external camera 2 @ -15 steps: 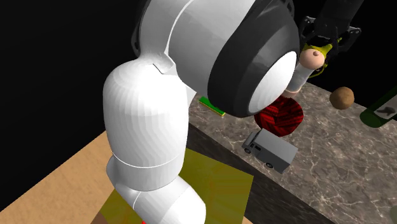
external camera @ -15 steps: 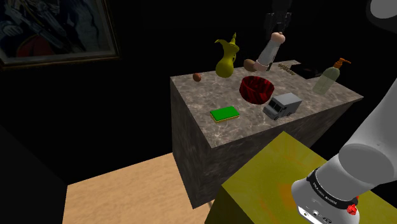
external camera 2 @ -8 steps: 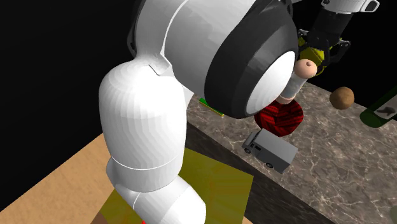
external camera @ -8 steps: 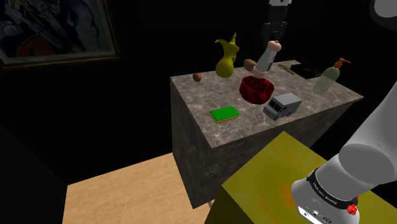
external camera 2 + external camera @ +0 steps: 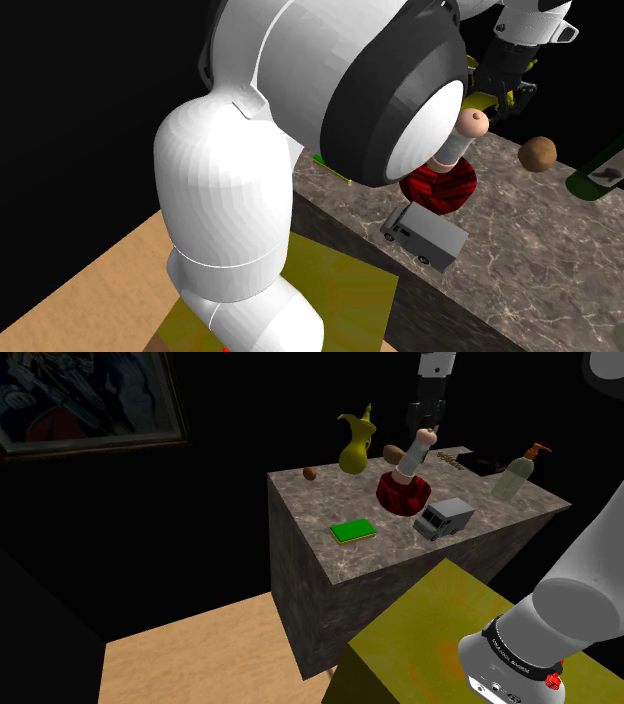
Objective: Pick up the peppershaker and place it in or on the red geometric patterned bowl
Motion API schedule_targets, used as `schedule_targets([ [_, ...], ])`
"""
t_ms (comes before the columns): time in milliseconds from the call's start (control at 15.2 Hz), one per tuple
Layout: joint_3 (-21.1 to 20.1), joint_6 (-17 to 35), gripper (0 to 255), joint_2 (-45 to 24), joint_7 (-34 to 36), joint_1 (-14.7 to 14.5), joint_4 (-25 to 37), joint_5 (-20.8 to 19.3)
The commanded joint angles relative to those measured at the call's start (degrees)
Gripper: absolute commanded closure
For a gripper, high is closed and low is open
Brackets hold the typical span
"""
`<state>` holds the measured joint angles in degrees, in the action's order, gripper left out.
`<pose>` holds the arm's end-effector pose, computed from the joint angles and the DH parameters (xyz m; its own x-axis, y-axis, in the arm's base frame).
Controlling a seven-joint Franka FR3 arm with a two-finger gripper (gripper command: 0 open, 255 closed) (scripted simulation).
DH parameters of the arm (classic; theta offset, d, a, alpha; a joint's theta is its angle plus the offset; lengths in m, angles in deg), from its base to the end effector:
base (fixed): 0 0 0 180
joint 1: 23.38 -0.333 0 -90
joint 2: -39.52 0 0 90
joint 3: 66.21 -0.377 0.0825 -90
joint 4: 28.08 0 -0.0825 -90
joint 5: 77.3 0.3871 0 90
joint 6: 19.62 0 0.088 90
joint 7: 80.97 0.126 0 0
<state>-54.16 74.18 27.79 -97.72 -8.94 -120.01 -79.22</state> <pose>0.5557 -0.2688 0.5377 0.9698 -0.1630 -0.1814 -0.1613 -0.9866 0.0237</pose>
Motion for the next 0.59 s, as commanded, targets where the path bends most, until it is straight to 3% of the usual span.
schedule_targets([
  [0, -0.02, 0.32, 255, -0.01, 0.05, -0.02, -0.27, 0.01],
  [330, -0.02, 0.31, 255, -0.01, 0.05, -0.02, -0.27, 0.01],
  [396, -0.02, 0.31, 0, -0.01, 0.05, -0.02, -0.27, 0.01],
  [528, -0.02, 0.31, 0, -0.01, 0.05, -0.02, -0.27, 0.01],
])
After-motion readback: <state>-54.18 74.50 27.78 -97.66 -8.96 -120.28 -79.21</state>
